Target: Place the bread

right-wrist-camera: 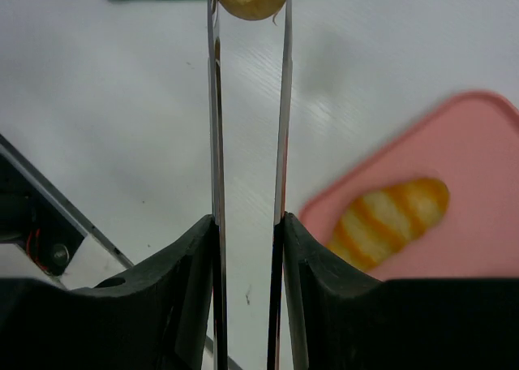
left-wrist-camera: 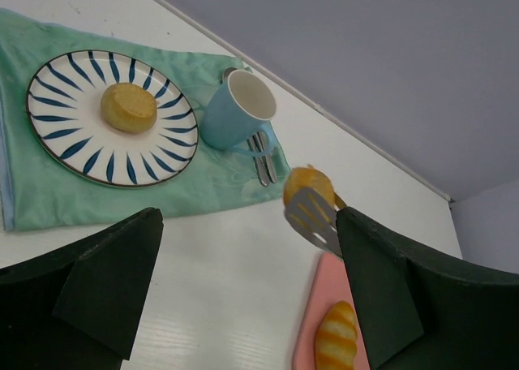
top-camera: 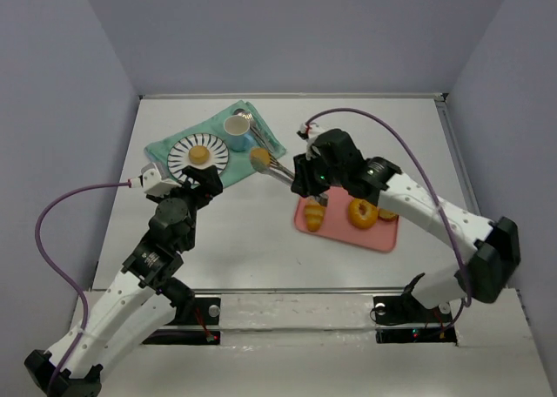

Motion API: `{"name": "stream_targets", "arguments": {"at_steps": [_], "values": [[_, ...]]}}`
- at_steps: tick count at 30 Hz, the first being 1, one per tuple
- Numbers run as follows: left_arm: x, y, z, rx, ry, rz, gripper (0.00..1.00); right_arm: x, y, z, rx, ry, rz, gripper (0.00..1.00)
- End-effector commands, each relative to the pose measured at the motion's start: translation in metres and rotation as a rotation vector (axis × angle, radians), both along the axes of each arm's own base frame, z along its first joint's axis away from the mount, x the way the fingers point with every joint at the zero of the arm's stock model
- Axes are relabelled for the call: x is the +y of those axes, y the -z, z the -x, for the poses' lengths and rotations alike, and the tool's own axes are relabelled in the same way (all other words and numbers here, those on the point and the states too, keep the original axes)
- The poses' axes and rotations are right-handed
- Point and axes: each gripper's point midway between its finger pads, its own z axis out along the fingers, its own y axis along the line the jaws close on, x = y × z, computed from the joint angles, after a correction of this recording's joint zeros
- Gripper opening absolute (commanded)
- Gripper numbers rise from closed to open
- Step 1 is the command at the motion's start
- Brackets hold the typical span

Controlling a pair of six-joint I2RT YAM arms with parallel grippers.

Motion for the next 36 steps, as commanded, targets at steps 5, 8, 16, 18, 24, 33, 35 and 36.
{"name": "stream_targets", "arguments": {"at_steps": [5, 8, 16, 18, 24, 33, 35, 36], "values": [[0.011, -0.005, 0.000, -0.034, -0.055, 0.025, 0.99, 0.140, -0.051, -0.056, -0.178, -0.414, -0.246, 0.27], [0.012, -0.005, 0.000, -0.029, -0.060, 0.021, 0.99, 0.176, -0.012, -0.079, -0.106, -0.457, -0.245, 0.27], [0.012, -0.004, -0.001, -0.021, -0.065, 0.017, 0.99, 0.219, 0.035, -0.096, -0.058, -0.494, -0.203, 0.39], [0.012, -0.003, -0.001, -0.020, -0.065, 0.016, 0.99, 0.221, 0.038, -0.099, -0.057, -0.490, -0.193, 0.44], [0.012, -0.005, 0.000, -0.025, -0.063, 0.020, 0.99, 0.215, 0.031, -0.103, -0.083, -0.466, -0.168, 0.56], [0.013, -0.007, 0.002, -0.032, -0.060, 0.026, 0.99, 0.190, -0.005, -0.098, -0.157, -0.413, -0.145, 0.53], [0.015, -0.009, 0.004, -0.037, -0.065, 0.030, 0.99, 0.176, -0.008, -0.095, -0.173, -0.382, -0.119, 0.49], [0.016, -0.010, 0.004, -0.042, -0.065, 0.034, 0.99, 0.164, -0.004, -0.086, -0.176, -0.390, -0.098, 0.47]]}}
